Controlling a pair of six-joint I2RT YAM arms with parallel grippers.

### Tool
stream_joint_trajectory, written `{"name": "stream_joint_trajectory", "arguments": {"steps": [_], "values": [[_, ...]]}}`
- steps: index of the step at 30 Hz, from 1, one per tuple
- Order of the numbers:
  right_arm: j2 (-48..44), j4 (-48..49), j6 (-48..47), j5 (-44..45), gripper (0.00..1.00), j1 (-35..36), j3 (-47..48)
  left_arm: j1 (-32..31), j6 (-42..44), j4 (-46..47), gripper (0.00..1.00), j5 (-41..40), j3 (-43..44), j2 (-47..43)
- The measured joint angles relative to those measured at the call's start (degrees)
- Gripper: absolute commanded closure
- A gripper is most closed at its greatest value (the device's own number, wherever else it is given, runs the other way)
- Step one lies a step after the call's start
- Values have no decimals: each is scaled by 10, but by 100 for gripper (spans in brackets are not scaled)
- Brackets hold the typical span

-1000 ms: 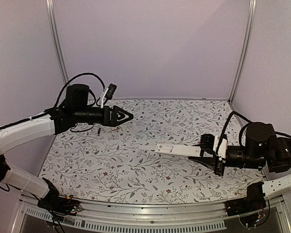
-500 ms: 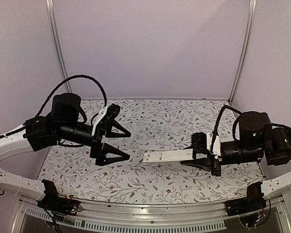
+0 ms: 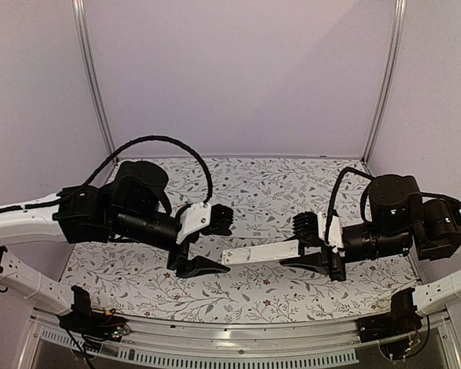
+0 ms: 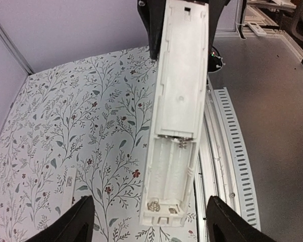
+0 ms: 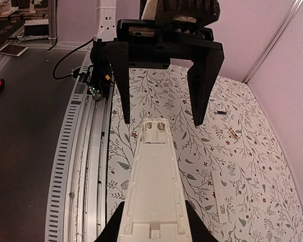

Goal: Load the batteries into the remote control
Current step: Pass from the right arm to the left

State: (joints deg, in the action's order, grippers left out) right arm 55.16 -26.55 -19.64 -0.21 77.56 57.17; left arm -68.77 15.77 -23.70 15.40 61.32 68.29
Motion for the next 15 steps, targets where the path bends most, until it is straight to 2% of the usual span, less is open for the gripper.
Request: {"name": "stream_joint_trajectory", "arguments": {"steps": [5, 15], "values": [[3, 0, 7, -9, 100, 0, 3, -18, 12, 0, 38, -35, 12, 26], [4, 1, 12, -10, 100, 0, 3, -41, 31, 3, 45, -71, 14, 30]]}}
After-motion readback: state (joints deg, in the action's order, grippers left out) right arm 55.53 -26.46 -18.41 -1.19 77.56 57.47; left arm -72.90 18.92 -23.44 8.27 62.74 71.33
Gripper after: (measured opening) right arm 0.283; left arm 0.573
